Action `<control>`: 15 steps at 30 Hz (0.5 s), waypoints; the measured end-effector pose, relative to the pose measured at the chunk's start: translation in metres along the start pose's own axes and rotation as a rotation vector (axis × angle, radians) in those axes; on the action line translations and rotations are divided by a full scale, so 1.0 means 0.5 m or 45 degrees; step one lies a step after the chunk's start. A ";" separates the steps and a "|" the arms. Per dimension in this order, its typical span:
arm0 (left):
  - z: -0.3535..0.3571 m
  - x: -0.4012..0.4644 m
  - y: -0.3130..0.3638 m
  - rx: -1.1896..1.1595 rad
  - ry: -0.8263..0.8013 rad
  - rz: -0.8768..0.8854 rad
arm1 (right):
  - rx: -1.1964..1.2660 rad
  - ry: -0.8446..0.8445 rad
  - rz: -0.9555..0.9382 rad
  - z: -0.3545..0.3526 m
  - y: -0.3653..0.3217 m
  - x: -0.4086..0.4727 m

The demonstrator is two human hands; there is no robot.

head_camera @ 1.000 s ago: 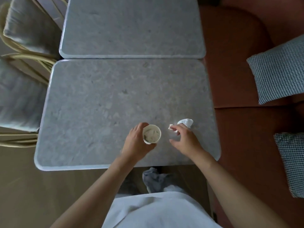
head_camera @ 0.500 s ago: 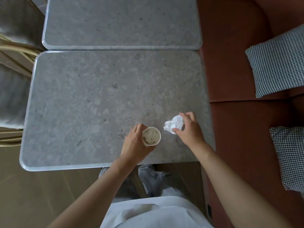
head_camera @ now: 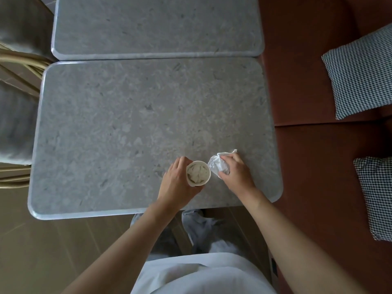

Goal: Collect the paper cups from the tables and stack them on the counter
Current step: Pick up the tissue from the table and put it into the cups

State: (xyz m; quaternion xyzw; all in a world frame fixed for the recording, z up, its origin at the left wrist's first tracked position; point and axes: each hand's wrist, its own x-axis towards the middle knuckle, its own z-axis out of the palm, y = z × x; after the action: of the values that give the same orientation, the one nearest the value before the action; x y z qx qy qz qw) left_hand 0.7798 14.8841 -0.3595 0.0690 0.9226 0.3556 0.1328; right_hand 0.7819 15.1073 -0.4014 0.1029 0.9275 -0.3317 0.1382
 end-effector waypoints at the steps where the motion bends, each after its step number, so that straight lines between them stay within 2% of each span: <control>1: 0.000 0.000 0.000 -0.001 -0.001 0.002 | 0.001 0.011 -0.007 0.003 -0.001 -0.001; 10: -0.001 -0.003 0.002 -0.017 -0.022 -0.011 | 0.019 0.094 -0.088 -0.023 -0.026 -0.023; 15: -0.003 -0.003 0.006 -0.015 -0.041 -0.004 | 0.016 0.190 -0.238 -0.063 -0.078 -0.041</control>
State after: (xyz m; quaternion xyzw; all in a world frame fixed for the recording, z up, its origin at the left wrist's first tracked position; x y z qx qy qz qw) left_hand 0.7806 14.8851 -0.3558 0.0726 0.9183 0.3596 0.1487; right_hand 0.7845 15.0961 -0.3486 0.0411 0.9388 -0.3402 0.0365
